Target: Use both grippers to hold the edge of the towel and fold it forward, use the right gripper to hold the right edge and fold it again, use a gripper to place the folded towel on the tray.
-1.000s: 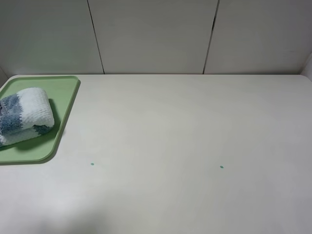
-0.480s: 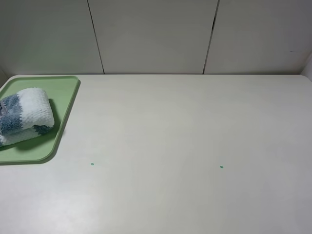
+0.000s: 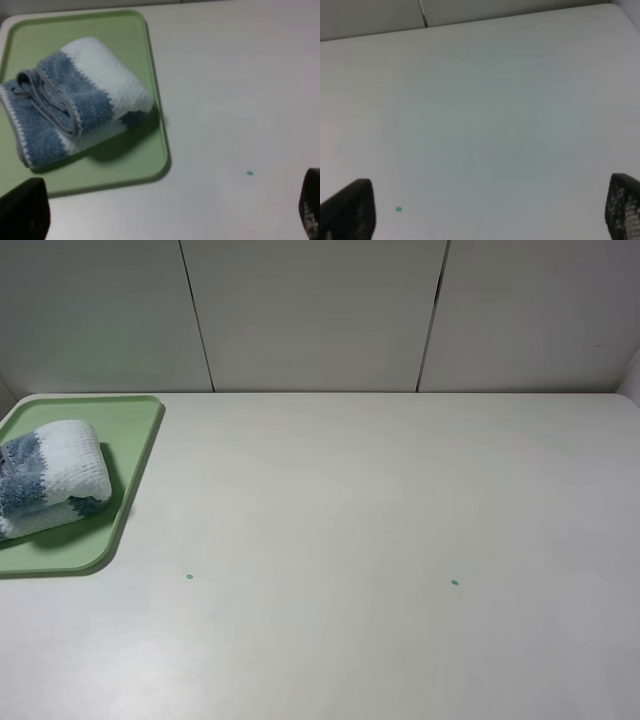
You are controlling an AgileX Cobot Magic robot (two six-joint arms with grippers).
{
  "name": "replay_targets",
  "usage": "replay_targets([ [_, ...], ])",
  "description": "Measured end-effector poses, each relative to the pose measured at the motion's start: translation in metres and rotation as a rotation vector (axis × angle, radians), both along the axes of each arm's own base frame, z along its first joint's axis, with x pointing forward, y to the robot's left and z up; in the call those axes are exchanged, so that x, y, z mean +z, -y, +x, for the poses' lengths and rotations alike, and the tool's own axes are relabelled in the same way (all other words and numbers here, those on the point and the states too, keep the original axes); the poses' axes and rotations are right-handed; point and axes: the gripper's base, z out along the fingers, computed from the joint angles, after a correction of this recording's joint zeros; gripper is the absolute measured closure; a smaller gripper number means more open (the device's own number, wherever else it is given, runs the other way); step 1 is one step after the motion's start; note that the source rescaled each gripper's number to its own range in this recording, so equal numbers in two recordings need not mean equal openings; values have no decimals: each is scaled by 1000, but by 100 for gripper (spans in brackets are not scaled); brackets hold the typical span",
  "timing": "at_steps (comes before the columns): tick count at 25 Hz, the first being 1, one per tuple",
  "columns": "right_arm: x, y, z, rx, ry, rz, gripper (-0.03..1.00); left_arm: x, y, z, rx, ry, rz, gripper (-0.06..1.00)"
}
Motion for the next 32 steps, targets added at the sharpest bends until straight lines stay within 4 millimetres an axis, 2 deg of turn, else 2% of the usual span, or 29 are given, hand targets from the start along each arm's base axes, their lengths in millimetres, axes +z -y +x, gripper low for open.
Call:
replay_targets([
  [3,0,0,0,0,0,0,-3,-15,-1,0,-57,-20,3,-5],
  [8,0,0,0,0,0,0,-3,-18,-3,-8,-123,8,17,-5],
  [12,0,0,0,0,0,0,-3,-27,-7,-13,-129,-32,15,-5],
  [32,0,0,0,0,0,0,-3,-29,-9,-13,-136,-34,16,-5],
])
